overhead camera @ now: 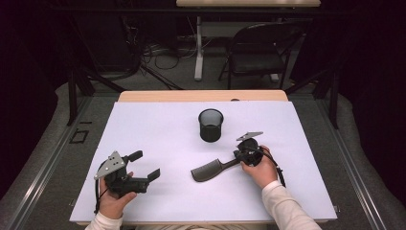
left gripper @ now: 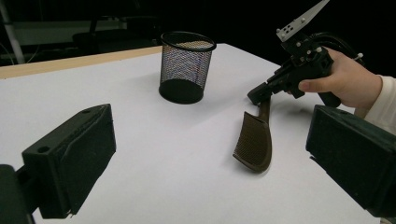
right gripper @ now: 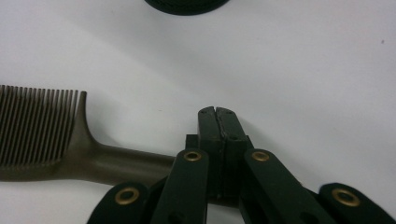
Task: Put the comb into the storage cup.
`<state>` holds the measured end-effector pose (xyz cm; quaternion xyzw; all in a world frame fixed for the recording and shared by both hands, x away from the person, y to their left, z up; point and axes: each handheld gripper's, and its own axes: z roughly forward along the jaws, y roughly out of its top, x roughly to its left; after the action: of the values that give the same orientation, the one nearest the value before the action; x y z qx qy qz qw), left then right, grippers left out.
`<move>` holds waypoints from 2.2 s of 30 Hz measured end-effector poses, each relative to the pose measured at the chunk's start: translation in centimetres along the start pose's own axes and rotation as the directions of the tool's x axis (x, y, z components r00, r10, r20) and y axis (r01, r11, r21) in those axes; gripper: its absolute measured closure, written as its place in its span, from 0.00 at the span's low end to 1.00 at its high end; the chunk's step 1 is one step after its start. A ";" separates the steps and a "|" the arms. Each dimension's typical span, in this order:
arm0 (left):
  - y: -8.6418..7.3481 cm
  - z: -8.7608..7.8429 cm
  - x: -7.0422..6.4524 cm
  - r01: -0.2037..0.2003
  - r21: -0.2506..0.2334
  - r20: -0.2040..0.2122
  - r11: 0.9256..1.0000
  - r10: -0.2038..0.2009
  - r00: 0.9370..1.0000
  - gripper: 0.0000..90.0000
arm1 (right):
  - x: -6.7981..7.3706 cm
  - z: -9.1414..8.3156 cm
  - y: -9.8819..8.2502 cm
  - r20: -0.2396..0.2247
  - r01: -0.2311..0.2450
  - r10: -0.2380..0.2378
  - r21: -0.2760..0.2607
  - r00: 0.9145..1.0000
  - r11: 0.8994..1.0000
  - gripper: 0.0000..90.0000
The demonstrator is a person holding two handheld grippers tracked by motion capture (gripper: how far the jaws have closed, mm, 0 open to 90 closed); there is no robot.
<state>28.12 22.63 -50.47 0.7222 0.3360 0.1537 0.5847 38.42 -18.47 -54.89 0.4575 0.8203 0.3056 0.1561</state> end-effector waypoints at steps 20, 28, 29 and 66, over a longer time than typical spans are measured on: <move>0.0 0.0 0.0 0.000 0.000 0.000 1.000 0.000 1.000 0.02 | -1.1 -1.9 -1.7 0.006 -0.013 0.013 0.028 1.000 1.000 1.00; 0.0 0.0 0.0 -0.001 -0.001 -0.004 1.000 0.000 1.000 0.02 | -0.8 -2.8 -2.7 -0.010 -0.001 0.002 0.039 1.000 0.999 1.00; 0.0 0.1 0.0 0.001 -0.001 -0.003 1.000 -0.001 1.000 0.02 | -0.8 -2.9 -2.8 -0.016 -0.006 0.006 0.035 1.000 0.999 1.00; 0.0 0.1 -0.1 -0.004 0.001 0.000 1.000 0.004 1.000 0.02 | 2.4 -6.2 -7.0 -0.097 0.024 -0.019 0.053 0.995 0.998 1.00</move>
<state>28.13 22.53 -50.50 0.7233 0.3348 0.1548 0.5838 29.22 -21.40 -54.60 0.4376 0.8396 0.3033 0.1073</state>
